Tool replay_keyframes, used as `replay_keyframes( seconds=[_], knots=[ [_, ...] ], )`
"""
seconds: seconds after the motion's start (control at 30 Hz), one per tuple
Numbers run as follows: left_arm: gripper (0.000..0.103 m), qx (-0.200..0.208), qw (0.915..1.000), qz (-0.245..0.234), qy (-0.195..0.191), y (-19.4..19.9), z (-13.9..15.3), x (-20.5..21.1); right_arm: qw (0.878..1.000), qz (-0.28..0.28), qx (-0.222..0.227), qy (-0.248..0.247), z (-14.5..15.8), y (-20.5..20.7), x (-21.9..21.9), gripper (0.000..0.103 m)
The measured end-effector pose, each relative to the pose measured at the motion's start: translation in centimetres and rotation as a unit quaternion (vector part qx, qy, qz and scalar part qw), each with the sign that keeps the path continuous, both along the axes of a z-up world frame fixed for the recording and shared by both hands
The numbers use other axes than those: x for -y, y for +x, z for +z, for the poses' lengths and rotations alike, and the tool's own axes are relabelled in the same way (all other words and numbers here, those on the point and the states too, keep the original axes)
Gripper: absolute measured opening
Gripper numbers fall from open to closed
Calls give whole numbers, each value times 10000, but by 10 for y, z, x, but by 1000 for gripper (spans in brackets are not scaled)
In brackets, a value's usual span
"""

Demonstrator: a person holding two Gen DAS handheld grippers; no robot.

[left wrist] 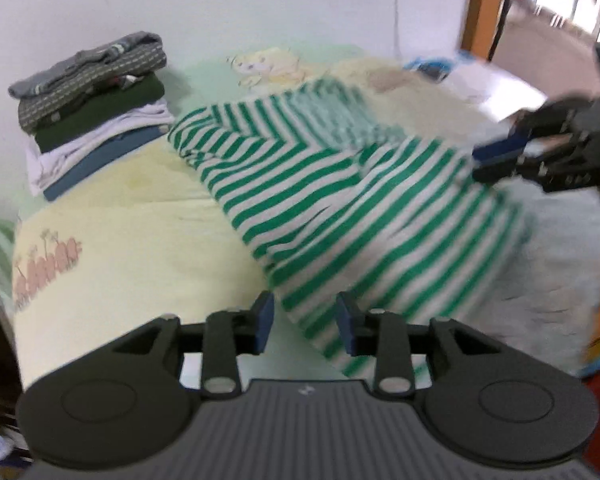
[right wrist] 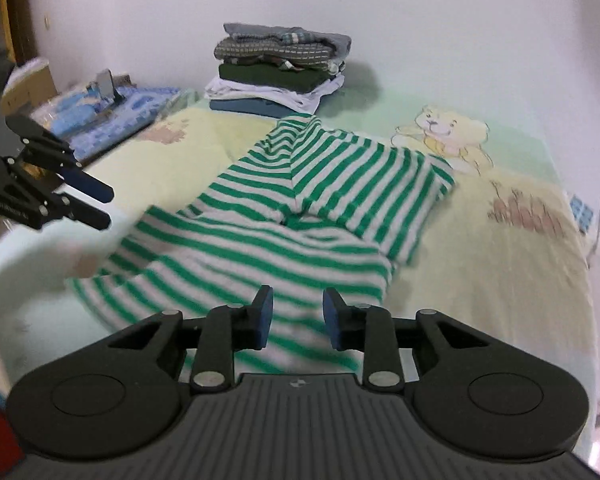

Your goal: Fold clothes

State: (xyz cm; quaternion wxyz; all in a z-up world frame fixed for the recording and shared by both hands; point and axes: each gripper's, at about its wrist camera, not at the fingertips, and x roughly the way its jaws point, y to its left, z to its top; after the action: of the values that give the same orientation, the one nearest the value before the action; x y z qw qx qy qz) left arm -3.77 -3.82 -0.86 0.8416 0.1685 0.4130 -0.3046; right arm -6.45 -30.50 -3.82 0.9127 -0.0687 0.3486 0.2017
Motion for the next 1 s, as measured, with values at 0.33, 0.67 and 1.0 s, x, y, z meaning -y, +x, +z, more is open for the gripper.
replay_keyframes(
  seconds=[0.33,0.67,1.0],
  knots=[
    [78,-629,9945,697,-468,35,-40,-3,9961,-751,51,463,-12,23,22,40],
    [5,-271,9970,397,-600,36,-24,27,9879,-1081,-363,1055,-25,36,39,11],
    [8,35,9964,682,-502,45,-28,31,9868,-1319,-173,928,-37,44,40,11]
  ],
)
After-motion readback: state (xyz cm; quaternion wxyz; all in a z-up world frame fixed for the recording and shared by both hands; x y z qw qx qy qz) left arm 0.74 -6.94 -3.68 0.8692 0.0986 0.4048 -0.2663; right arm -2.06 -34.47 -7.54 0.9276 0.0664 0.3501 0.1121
